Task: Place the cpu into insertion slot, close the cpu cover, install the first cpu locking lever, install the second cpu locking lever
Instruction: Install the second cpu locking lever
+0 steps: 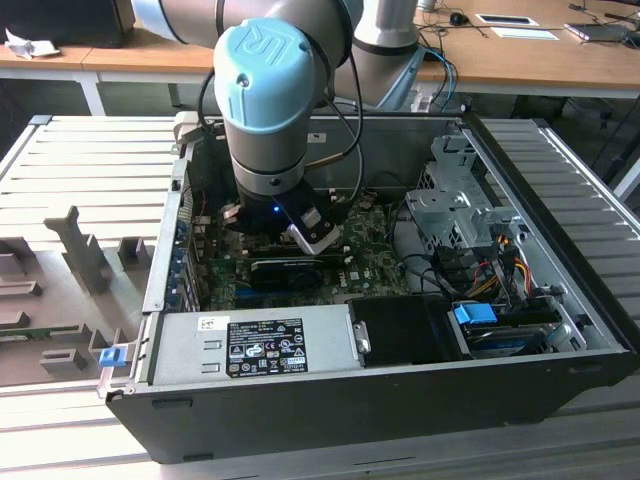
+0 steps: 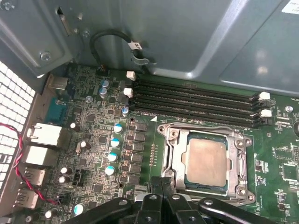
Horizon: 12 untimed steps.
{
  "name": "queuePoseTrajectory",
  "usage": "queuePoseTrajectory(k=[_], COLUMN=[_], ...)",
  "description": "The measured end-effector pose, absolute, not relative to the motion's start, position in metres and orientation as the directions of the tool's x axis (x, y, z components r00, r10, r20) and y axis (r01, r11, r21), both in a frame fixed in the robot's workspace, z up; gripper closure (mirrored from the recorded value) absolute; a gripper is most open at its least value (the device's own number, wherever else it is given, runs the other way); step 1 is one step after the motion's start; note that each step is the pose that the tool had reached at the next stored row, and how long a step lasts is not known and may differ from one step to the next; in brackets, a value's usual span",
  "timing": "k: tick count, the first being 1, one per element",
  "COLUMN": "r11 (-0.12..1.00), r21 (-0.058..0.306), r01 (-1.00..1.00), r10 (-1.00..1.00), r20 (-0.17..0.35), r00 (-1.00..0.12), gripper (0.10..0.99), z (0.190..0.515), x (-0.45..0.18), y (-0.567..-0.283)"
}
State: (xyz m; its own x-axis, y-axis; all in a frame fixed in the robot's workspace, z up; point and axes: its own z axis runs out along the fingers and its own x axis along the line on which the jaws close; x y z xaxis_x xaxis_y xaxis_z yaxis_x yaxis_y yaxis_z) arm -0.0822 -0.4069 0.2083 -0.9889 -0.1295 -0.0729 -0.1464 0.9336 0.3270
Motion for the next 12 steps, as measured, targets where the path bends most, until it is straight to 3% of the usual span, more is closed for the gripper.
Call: queuePoseTrajectory(k=[12], r11=[0.934], r21=[0.327], r01=[-0.146], r10=[-0.130], r20=[-0.072], r00=[-0.989], gripper=[0.980], z=[0.221], x=[-0.082], y=[-0.407])
